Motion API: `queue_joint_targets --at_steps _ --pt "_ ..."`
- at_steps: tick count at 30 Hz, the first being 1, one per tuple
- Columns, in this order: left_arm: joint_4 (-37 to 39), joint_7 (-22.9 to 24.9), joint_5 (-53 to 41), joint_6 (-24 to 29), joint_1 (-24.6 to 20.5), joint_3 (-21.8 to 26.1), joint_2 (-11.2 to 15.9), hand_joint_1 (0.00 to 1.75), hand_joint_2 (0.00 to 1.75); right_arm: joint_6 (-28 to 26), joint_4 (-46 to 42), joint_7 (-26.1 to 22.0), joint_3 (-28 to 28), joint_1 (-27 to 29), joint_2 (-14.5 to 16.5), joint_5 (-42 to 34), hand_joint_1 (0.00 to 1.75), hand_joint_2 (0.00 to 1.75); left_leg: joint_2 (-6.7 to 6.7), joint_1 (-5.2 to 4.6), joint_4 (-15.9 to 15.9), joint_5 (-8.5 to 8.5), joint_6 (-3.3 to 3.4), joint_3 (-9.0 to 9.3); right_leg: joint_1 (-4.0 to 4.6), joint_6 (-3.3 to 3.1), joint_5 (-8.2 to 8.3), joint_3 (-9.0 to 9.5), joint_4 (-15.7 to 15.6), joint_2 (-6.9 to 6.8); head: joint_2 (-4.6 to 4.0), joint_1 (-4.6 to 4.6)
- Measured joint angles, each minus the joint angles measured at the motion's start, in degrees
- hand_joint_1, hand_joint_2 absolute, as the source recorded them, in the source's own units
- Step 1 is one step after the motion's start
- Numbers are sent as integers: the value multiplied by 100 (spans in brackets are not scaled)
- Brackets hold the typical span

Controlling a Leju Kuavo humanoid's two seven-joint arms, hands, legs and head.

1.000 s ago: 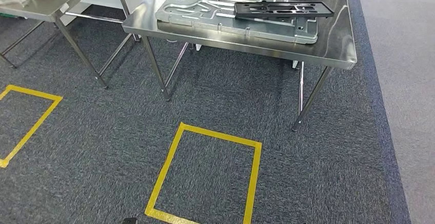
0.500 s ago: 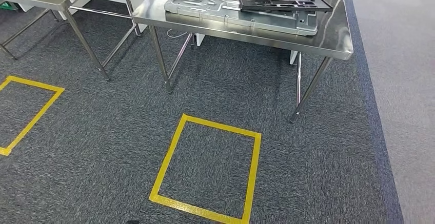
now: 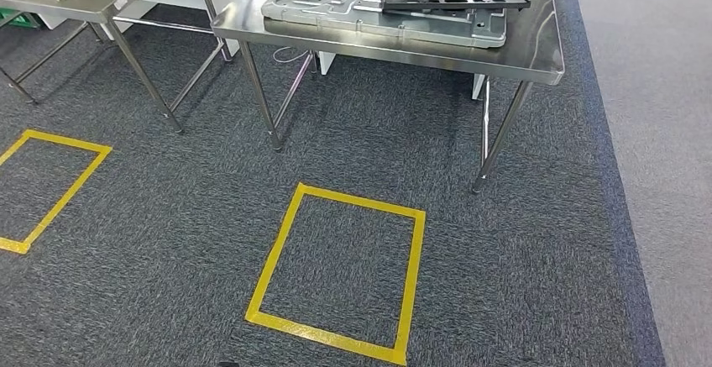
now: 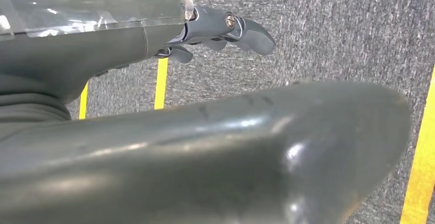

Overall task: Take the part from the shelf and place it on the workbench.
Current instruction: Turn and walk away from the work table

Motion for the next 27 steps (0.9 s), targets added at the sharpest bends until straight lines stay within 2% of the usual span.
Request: queue_joint_targets --at_steps 13,20,22,23,24,26,27 --pt "2 -39 -95 -72 -15 -152 0 0 0 -291 17 -39 -123 12 68 -2 0 0 0 -4 9 8 -10 -24 -7 4 5 -20 10 0 0 0" --pt "4 -46 -94 -70 -37 -204 3 0 0 -196 17 1 -123 9 91 55 0 0 -6 -24 68 -31 67 -68 -24 75 9 -22 3 -15 0 0" --pt "4 -44 -93 -71 -41 -221 -6 0 0 -139 17 1 -123 7 96 56 0 0 -22 18 -30 17 104 -37 -8 116 -22 -11 19 -30 0 0" --pt "4 -43 -93 -72 -46 -225 -10 0 0 -120 17 1 -123 8 97 57 0 0 -34 40 -89 51 122 -18 -5 142 -112 -49 117 -24 0 1" --pt "4 -42 -93 -72 -53 -228 -15 0 0 -101 17 3 -123 10 97 57 0 0 -50 63 -139 84 137 -10 -10 170 -278 -146 341 -12 0 2" --pt "4 -42 -92 -73 -60 -230 -14 0 0 -56 18 16 -123 13 99 57 0 0 -89 62 -153 112 147 -44 -50 221 -705 -478 1055 20 0 6" --pt "4 -42 -92 -74 -56 -231 -15 0 0 -24 19 28 -123 14 99 58 0 0 -118 64 -147 122 141 -70 -73 247 -851 -632 1394 26 0 5"
